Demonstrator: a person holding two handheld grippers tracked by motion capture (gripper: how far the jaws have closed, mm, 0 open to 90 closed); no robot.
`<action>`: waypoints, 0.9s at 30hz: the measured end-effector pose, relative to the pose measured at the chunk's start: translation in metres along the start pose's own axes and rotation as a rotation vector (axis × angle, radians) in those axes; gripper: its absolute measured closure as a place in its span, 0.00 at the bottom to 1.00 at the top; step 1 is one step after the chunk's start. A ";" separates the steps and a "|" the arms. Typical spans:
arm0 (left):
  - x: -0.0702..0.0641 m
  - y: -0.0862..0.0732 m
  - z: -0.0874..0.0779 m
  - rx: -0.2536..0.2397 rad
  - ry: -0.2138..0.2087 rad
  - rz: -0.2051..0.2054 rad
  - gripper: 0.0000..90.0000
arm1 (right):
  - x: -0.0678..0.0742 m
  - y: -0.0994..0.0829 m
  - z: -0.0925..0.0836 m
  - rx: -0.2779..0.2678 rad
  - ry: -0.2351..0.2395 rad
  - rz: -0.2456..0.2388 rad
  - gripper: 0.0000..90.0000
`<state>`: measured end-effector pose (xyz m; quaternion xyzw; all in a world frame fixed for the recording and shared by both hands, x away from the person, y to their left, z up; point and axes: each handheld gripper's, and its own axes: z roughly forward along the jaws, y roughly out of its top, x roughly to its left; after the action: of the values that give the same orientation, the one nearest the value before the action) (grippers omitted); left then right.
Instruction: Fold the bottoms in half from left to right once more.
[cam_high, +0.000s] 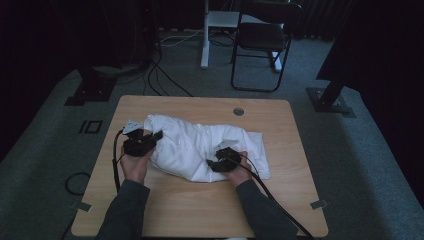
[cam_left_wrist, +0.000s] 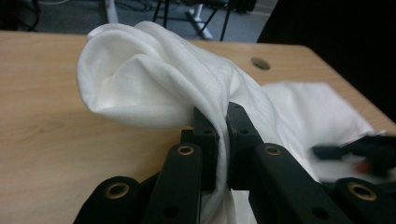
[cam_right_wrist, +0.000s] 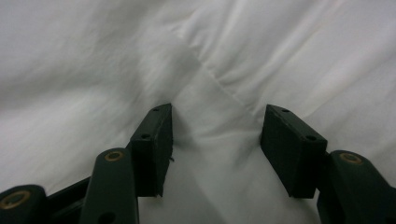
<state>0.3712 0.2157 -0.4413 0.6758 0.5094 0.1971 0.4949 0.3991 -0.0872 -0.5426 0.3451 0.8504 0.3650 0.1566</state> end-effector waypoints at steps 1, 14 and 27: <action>-0.003 0.003 -0.001 -0.011 -0.006 0.006 0.95 | 0.000 -0.001 0.004 -0.017 0.017 0.018 0.49; -0.034 0.024 0.001 -0.074 -0.088 0.083 0.95 | 0.012 0.029 -0.008 -0.040 0.155 -0.064 0.57; -0.040 0.027 0.005 -0.077 -0.121 0.091 0.95 | -0.019 0.054 0.056 0.049 0.013 0.035 0.66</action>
<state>0.3723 0.1784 -0.4102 0.6893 0.4397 0.1976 0.5408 0.4667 -0.0454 -0.5413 0.3612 0.8540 0.3488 0.1362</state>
